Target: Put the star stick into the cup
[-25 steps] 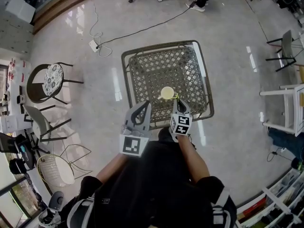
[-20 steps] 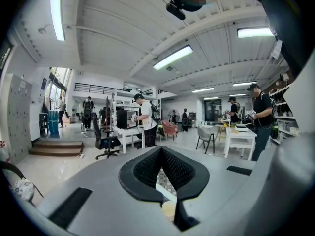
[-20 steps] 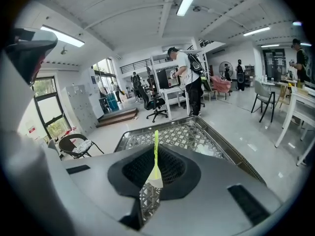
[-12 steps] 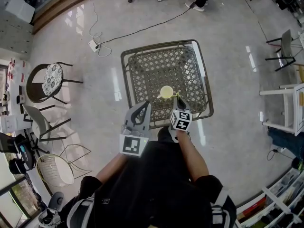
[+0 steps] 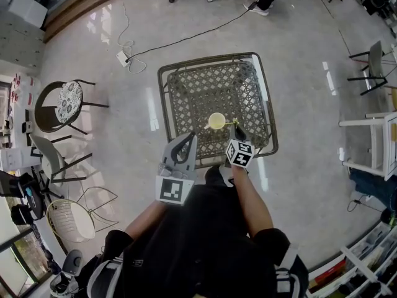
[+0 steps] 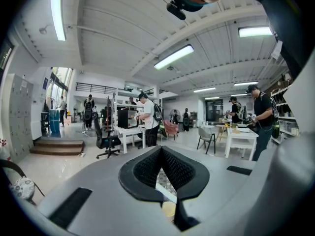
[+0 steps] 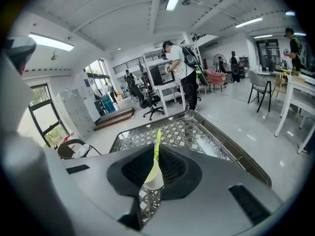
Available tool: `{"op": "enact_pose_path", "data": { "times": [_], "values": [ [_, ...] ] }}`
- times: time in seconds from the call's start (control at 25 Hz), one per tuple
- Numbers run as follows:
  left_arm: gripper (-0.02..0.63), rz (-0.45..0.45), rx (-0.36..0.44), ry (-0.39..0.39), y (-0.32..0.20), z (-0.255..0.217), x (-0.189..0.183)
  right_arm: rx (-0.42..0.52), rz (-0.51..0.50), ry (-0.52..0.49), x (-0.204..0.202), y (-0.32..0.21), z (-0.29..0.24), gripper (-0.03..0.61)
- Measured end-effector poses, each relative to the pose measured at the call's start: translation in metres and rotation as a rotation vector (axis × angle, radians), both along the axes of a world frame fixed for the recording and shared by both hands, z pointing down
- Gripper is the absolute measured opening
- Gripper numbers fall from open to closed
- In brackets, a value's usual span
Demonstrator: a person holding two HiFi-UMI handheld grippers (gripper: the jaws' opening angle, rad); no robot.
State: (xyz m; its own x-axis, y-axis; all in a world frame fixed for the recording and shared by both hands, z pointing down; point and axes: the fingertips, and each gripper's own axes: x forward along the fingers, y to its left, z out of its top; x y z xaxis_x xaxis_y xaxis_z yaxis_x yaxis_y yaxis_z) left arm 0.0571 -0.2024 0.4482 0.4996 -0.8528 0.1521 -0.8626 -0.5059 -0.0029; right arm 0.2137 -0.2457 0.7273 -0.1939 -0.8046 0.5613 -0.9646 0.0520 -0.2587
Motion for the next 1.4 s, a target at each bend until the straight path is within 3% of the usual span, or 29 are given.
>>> {"op": "enact_pose_path", "data": {
  "times": [1.4],
  "values": [
    [0.015, 0.031, -0.032, 0.023, -0.001, 0.005, 0.023, -0.106, 0.061, -0.128, 0.032, 0.01, 0.032, 0.034]
  ]
}}
